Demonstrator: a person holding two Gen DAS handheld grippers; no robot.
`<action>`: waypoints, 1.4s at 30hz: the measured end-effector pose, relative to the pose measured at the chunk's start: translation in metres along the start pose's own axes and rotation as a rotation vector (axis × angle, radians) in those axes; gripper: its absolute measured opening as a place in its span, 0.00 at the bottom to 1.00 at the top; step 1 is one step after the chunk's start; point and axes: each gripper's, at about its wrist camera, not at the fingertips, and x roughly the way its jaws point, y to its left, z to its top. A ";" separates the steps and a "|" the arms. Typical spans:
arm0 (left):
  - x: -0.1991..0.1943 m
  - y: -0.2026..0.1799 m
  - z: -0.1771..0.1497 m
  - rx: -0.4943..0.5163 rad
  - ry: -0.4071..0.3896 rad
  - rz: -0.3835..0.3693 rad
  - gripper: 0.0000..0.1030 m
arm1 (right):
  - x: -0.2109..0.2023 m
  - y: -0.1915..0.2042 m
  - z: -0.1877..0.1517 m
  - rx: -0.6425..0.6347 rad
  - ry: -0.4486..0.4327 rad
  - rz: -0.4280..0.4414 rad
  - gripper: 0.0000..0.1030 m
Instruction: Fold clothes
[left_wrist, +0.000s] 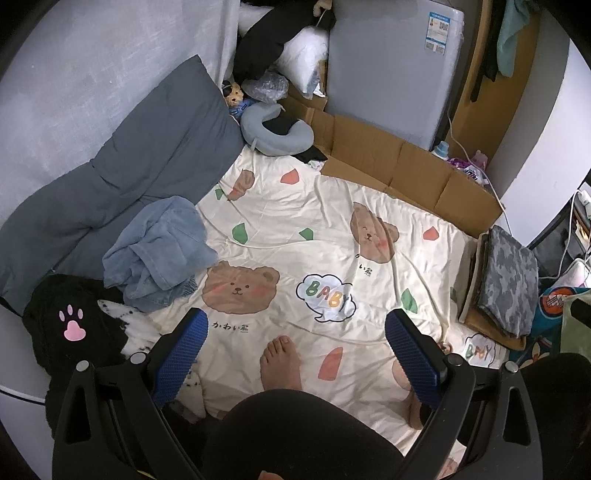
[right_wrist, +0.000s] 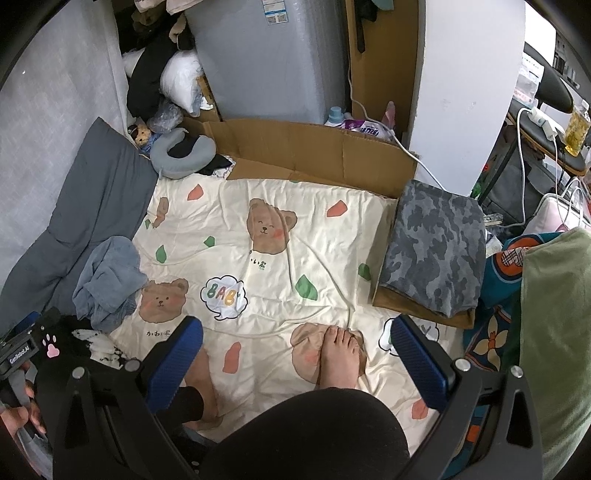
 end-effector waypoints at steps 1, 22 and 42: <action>-0.001 0.002 0.000 -0.007 -0.008 0.000 0.94 | 0.001 -0.002 0.001 0.007 0.003 0.001 0.99; 0.000 0.055 0.017 -0.071 -0.005 -0.097 0.94 | -0.003 0.001 0.006 0.009 0.006 0.039 0.99; -0.015 0.173 0.055 -0.186 -0.142 0.014 0.94 | -0.015 0.025 0.044 -0.020 -0.048 0.091 0.99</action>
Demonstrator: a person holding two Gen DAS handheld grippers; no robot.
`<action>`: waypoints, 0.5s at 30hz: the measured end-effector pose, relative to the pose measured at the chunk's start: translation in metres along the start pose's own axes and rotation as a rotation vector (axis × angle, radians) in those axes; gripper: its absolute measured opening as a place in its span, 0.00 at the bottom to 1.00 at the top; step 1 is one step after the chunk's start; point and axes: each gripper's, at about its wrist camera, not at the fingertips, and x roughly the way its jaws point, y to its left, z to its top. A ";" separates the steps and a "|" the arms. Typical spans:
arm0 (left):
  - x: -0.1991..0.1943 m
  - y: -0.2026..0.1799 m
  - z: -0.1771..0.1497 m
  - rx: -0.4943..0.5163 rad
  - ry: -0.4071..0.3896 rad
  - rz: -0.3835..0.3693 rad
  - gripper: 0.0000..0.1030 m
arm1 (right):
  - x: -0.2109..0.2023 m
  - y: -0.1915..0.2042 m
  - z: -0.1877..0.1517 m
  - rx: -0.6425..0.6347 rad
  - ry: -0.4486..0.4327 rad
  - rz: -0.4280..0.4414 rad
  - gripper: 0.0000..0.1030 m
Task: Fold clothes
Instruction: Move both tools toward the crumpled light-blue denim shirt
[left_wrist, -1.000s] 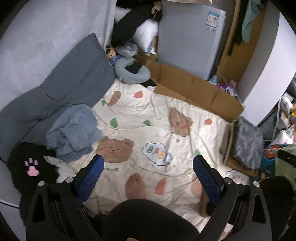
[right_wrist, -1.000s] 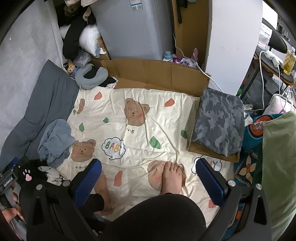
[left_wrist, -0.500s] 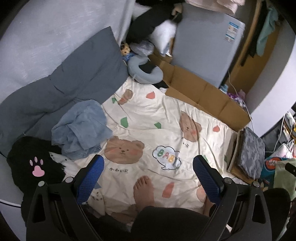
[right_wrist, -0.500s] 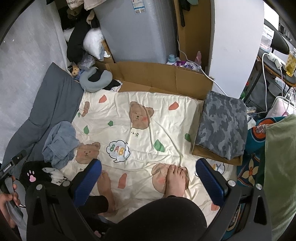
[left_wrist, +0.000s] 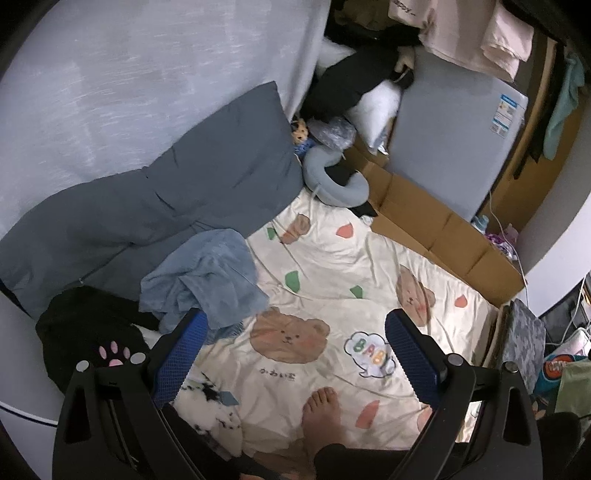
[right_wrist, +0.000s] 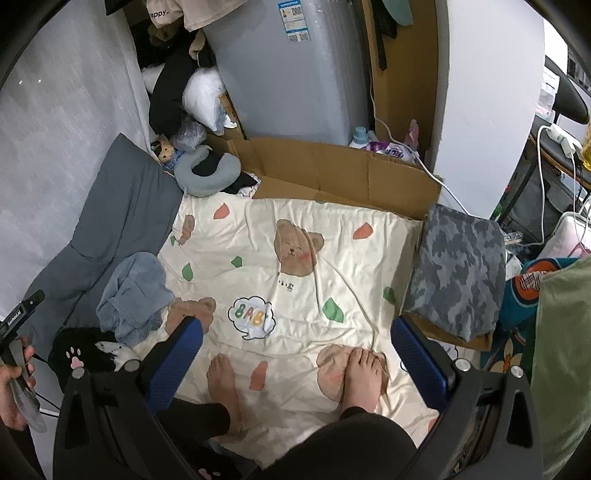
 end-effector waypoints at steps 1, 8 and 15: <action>0.002 0.004 0.001 -0.009 -0.003 -0.003 0.94 | 0.002 0.002 0.003 -0.005 -0.002 -0.002 0.99; 0.022 0.021 0.000 -0.042 0.001 0.026 1.00 | 0.015 0.015 0.022 -0.025 -0.005 0.022 0.99; 0.049 0.036 -0.001 -0.058 0.029 0.049 1.00 | 0.031 0.028 0.039 -0.057 -0.011 0.020 0.99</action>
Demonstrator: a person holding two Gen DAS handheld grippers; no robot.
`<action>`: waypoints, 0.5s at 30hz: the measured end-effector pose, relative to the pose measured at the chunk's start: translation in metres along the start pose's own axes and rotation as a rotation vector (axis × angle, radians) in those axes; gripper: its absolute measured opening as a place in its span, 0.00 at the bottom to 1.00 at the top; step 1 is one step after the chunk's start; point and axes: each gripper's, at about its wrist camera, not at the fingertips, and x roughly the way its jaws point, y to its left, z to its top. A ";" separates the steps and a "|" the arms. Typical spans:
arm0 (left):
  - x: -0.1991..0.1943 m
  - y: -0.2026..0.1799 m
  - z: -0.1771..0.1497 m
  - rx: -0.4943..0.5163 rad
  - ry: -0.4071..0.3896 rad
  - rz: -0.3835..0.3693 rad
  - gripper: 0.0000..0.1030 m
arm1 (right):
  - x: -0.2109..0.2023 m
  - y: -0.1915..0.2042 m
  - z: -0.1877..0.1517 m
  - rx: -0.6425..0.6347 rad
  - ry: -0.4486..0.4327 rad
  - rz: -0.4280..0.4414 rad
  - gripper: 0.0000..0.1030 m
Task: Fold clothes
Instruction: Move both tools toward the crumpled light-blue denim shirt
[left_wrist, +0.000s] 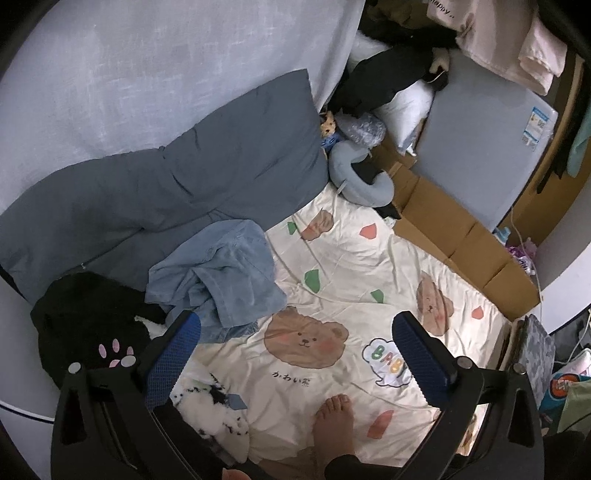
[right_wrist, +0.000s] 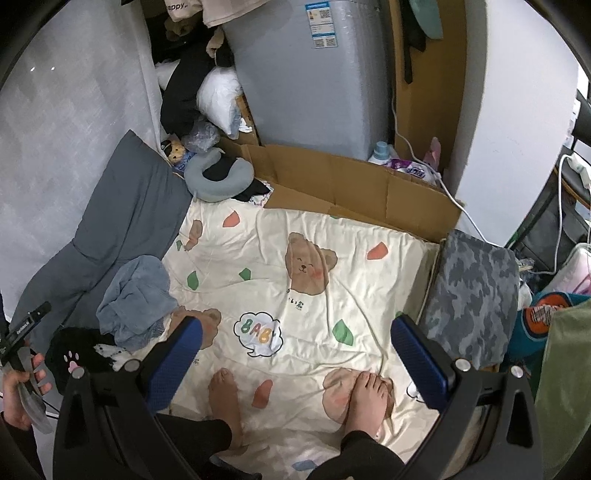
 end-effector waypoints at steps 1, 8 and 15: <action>0.003 0.001 0.001 -0.002 0.002 0.001 1.00 | 0.003 0.000 0.002 -0.001 0.001 0.001 0.99; 0.027 0.011 0.003 -0.014 0.005 -0.010 1.00 | 0.026 0.007 0.018 -0.033 0.010 -0.012 0.99; 0.052 0.024 0.005 -0.051 0.019 0.004 1.00 | 0.055 0.020 0.032 -0.085 0.009 -0.022 0.99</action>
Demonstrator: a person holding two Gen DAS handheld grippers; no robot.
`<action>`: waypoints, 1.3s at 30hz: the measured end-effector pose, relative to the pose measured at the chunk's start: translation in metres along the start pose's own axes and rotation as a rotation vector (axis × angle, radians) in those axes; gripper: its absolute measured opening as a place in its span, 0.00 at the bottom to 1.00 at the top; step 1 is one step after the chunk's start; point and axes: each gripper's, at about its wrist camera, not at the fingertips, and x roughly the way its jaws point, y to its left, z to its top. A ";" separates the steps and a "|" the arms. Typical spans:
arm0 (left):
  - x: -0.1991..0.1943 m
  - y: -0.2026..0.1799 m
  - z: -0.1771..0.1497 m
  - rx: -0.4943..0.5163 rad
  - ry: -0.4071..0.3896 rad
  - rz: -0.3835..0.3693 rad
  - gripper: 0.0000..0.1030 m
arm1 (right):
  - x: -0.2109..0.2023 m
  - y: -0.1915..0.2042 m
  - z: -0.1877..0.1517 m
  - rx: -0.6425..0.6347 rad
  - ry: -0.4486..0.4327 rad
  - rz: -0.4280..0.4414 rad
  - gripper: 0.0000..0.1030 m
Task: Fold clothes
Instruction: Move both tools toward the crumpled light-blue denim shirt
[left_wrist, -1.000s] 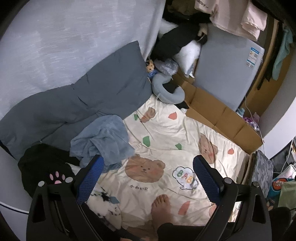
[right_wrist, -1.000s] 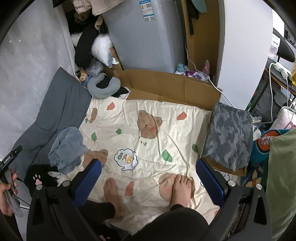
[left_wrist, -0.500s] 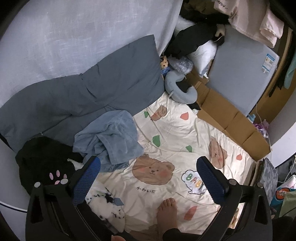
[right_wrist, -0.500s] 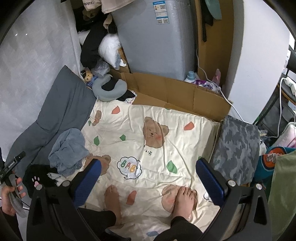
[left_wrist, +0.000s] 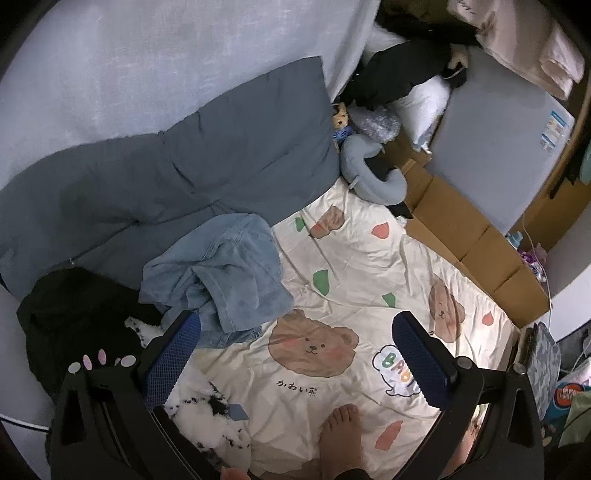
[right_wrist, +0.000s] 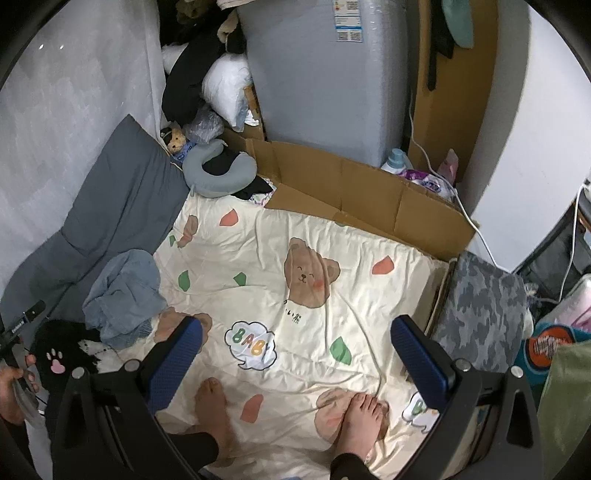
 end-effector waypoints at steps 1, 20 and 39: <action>0.005 0.003 0.000 -0.018 0.007 0.002 1.00 | 0.005 0.003 0.002 -0.008 0.001 0.010 0.99; 0.056 0.039 0.000 -0.016 -0.096 0.206 1.00 | 0.110 0.018 0.011 -0.187 0.035 0.015 0.99; 0.159 0.091 -0.025 -0.104 -0.056 0.207 1.00 | 0.221 0.036 -0.017 -0.351 0.130 0.125 0.99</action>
